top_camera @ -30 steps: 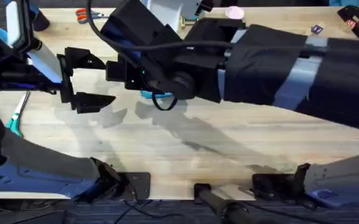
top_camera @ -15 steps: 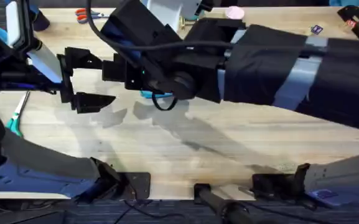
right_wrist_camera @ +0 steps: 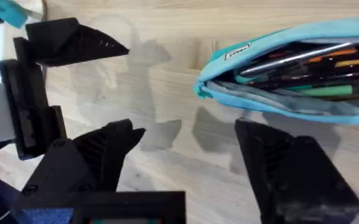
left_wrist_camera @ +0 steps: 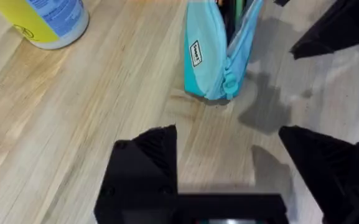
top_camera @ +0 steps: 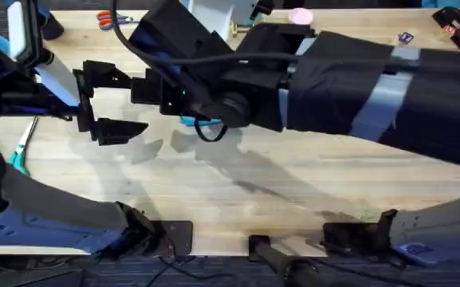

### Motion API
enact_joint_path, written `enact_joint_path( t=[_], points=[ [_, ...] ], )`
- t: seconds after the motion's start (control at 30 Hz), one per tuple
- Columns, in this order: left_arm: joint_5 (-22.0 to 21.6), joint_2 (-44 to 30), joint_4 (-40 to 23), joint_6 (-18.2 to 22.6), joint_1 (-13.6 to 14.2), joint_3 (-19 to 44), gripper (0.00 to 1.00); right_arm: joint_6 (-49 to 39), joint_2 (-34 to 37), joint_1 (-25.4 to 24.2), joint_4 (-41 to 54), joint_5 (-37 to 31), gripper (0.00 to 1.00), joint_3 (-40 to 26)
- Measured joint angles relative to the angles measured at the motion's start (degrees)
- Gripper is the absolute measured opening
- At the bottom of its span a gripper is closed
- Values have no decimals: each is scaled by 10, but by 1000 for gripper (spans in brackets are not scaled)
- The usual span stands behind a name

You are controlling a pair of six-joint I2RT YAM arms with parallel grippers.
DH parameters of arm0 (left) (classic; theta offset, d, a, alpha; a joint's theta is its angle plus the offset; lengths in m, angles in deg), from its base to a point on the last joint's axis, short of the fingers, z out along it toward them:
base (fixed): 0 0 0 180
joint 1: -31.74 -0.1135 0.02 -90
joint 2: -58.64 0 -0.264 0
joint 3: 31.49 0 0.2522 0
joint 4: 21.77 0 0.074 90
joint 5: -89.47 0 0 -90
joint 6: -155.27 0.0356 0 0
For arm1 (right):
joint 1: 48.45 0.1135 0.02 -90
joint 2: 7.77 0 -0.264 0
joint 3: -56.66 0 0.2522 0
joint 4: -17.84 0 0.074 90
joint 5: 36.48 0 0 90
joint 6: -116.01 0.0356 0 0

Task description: Unzip the bag, pick up the pens from the table one at a time and place them inside, then zip the bag closed.

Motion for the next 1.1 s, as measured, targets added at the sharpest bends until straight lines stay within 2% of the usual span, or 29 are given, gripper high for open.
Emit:
enact_joint_path(
  t=[0.37, 0.6, 1.1],
  points=[
    [0, 0, 0, 0, 0, 0, 994, 84, 2, 0, -1, 31, 996, 0],
    [0, 0, 0, 0, 0, 0, 995, 139, 35, 0, -1, 37, 997, 0],
    [0, 0, 0, 0, 0, 0, 995, 165, 74, 0, -69, 37, 996, 0]
  ],
)
